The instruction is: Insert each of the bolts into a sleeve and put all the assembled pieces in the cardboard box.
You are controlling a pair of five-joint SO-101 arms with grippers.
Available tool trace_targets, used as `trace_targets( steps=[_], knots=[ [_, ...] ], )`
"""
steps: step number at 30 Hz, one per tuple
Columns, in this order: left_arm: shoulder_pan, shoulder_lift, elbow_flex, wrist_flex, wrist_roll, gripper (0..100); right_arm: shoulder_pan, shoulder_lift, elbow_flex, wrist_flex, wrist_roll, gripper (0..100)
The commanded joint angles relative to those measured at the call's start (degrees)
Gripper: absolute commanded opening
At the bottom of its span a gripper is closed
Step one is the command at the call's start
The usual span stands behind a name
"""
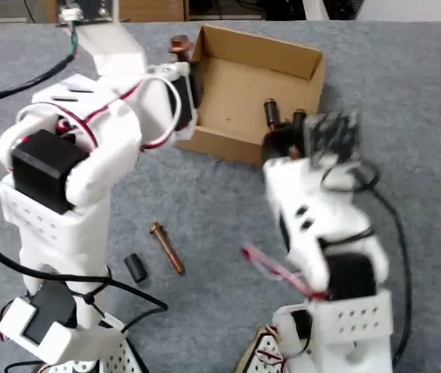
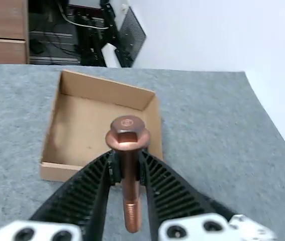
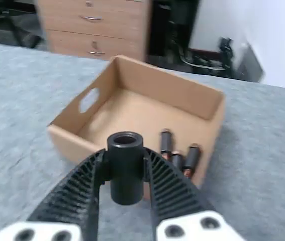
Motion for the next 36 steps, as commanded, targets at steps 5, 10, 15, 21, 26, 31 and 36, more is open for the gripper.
trace_targets(
  steps=[5,10,15,21,26,31,36],
  knots=[
    [3.96,-0.66,1.14,-1.49,0.44,2,-7.16,-15.6,9.89,-3.08,0.44,0.2],
    [3.96,-0.57,1.14,-3.16,2.11,2,-8.04,-20.18,10.07,-2.55,0.44,0.2],
    [4.04,-0.13,1.23,-4.92,2.2,2,-12.79,-21.93,8.75,1.05,-0.09,0.2],
    [8.35,-0.66,3.43,-4.57,3.08,2,-12.7,-21.58,6.55,0.97,-6.59,0.2],
    [8.97,-0.66,6.77,-5.01,4.13,2,-12.62,-22.02,5.49,2.37,-6.95,0.2],
    [8.79,-0.75,6.77,-5.54,4.04,2,-12.7,-21.58,0.31,6.42,-11.34,0.2],
    [9.23,-0.75,7.12,-7.03,4.48,2,-12.7,-21.67,-0.57,8.88,-11.34,0.2]
  ],
)
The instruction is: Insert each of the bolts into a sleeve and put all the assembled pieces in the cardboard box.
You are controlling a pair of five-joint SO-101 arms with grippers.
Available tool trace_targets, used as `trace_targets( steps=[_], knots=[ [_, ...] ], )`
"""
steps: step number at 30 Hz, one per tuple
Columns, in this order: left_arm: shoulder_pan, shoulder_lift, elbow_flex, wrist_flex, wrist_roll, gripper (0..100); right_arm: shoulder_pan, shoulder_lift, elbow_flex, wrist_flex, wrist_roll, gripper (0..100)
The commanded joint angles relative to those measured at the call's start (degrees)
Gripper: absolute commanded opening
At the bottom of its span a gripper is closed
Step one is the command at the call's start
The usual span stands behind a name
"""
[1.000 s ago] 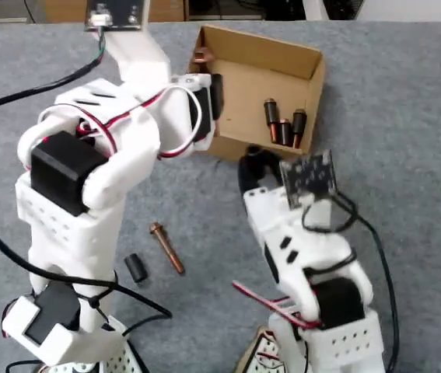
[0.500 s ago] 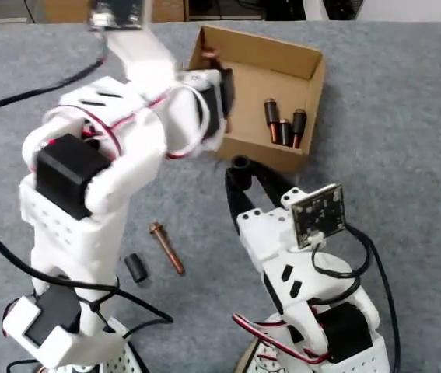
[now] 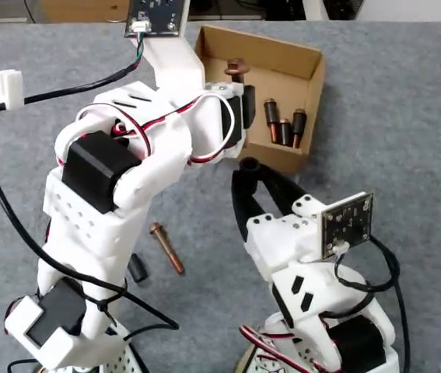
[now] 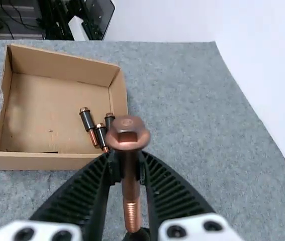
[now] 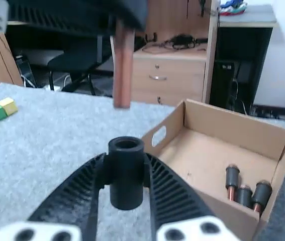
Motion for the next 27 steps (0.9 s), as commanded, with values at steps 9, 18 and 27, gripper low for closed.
trace_targets(
  steps=[9,18,27],
  knots=[
    [4.75,-2.15,0.26,0.18,0.26,2,-0.75,-0.13,-3.56,0.7,-0.88,0.2],
    [4.04,-12.44,17.14,-9.67,-1.41,2,-0.75,-0.04,-3.65,0.7,-0.88,0.2],
    [4.48,-26.33,41.67,-26.02,-3.6,2,-0.92,-0.13,-3.56,3.08,-0.88,0.2]
  ],
)
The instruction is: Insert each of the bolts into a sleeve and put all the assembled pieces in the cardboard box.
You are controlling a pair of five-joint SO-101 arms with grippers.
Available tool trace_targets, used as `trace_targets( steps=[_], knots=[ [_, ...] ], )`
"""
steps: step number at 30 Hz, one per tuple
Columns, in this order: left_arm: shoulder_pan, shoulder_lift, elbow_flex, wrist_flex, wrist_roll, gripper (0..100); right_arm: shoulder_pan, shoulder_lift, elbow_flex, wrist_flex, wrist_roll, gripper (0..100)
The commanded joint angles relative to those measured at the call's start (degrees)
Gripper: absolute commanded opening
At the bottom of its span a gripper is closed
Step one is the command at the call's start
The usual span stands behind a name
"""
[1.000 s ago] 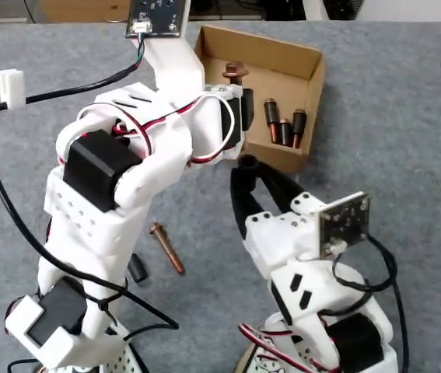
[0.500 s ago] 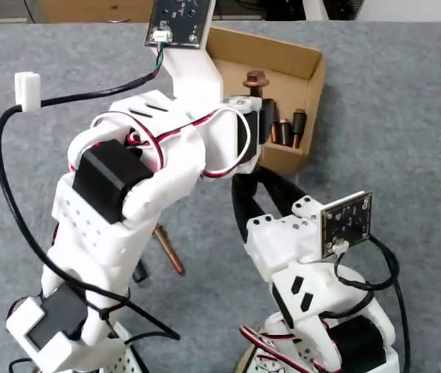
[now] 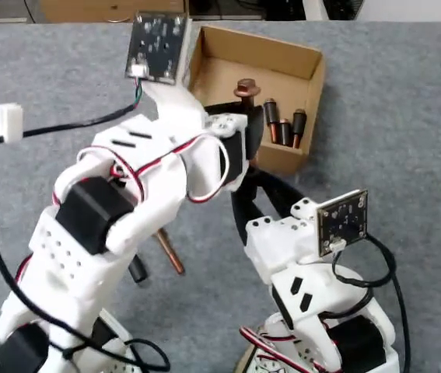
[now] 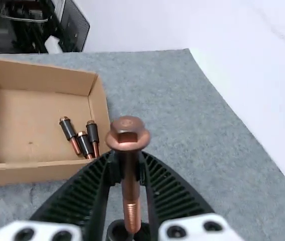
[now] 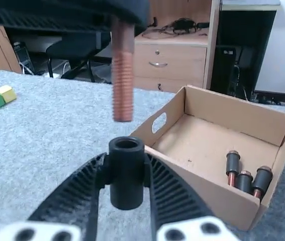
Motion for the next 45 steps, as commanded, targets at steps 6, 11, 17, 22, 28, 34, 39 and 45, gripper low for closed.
trace_targets(
  steps=[6,11,17,22,28,34,39,45],
  knots=[
    [0.62,-7.34,11.34,-6.24,-1.41,2,-0.66,-0.13,-3.38,0.09,-0.62,0.2],
    [0.62,-7.52,12.48,-5.89,-1.32,2,-0.66,-0.13,-3.38,0.09,-0.62,0.2],
    [0.7,-7.96,14.95,-5.89,0.53,2,-0.57,-0.22,-3.3,0.18,-0.62,0.2],
    [0.7,-12.53,18.81,-6.24,0.62,2,-0.57,-0.22,-3.21,0.18,-0.62,0.2],
    [0.7,-17.45,21.8,-3.52,0.62,2,-0.92,-0.13,-3.21,1.76,-0.62,0.2],
    [3.16,-17.45,22.42,-2.99,0.62,2,-1.71,-0.66,-4.79,5.98,-0.62,0.2],
    [5.1,-16.66,24.62,-2.9,0.62,2,-1.8,-0.66,-6.64,8.53,-0.09,0.2],
    [5.63,-16.04,24.62,-0.09,0.7,2,-2.15,-0.66,-6.73,11.6,2.64,0.2]
  ],
)
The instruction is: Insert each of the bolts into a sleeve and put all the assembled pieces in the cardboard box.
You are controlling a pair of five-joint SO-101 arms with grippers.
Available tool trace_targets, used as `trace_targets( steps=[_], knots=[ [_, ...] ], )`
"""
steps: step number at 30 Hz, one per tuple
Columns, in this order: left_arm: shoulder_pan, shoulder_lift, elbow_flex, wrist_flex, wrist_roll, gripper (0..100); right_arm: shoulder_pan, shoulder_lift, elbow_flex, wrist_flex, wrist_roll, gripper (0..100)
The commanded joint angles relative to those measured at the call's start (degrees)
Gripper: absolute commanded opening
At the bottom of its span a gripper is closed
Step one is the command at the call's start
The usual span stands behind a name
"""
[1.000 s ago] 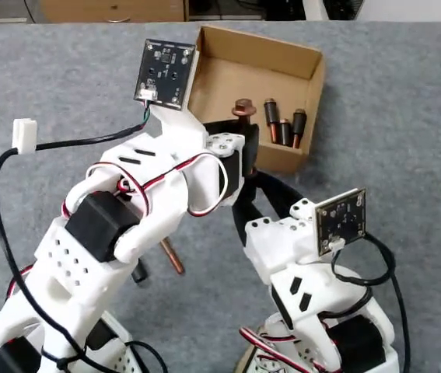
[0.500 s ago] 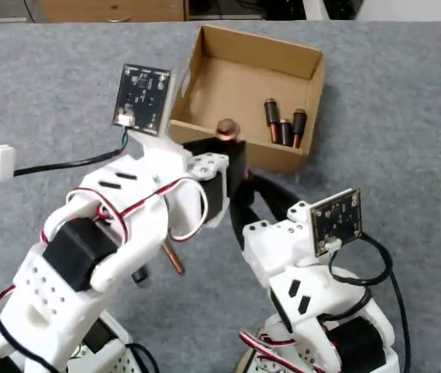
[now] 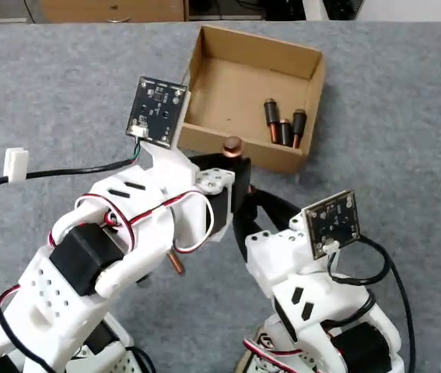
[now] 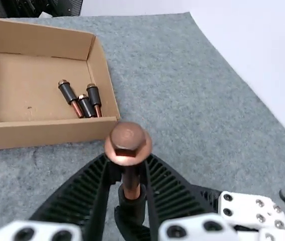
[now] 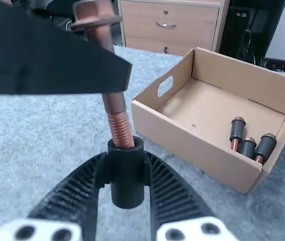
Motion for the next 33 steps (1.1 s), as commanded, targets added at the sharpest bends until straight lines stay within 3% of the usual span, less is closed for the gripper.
trace_targets(
  steps=[1,16,22,33],
  knots=[
    [1.58,-0.04,-0.09,2.29,0.53,2,-1.71,-0.31,-3.91,1.41,2.11,0.2],
    [3.34,-0.13,0.35,4.22,0.53,2,-3.47,-3.03,-3.74,3.6,2.37,0.2],
    [3.78,-0.04,0.35,5.89,1.58,17,-3.47,-5.58,-3.82,6.42,2.37,0.2],
    [3.25,-0.48,1.32,6.07,2.2,18,-3.21,-5.85,-4.53,6.07,2.29,0.2]
  ],
)
